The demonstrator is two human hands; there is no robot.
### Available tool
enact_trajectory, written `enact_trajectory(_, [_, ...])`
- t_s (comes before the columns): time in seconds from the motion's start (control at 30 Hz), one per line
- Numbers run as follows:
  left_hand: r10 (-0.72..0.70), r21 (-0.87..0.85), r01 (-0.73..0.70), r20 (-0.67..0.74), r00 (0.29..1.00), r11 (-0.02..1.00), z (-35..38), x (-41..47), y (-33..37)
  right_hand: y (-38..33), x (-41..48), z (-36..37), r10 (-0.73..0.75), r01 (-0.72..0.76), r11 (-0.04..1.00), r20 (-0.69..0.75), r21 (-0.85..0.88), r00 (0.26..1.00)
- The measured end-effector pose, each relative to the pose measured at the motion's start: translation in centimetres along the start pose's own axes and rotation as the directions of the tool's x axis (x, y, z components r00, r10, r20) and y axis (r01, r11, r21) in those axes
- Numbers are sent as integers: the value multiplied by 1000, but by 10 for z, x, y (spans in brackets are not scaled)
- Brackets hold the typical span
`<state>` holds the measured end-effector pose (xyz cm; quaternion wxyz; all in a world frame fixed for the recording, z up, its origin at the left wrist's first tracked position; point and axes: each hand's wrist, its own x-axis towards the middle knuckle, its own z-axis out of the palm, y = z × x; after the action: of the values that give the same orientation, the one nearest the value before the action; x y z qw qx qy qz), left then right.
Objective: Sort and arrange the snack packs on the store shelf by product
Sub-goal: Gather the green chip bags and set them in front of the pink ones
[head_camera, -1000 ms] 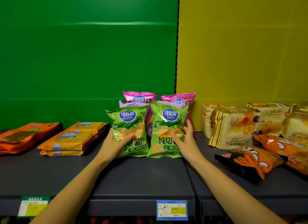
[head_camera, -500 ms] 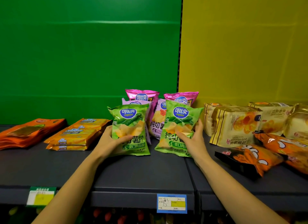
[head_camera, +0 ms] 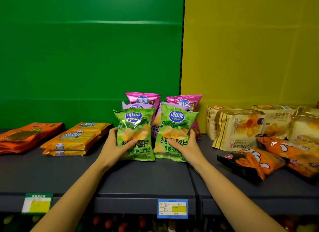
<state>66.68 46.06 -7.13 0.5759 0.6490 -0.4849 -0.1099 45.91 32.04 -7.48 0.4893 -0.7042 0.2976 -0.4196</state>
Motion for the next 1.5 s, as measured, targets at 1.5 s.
enact_trajectory(1.5, [572,277,-502,-341,746,820,24,-58,55,-55,-100,-33,-199,195,977,-38,-91,979])
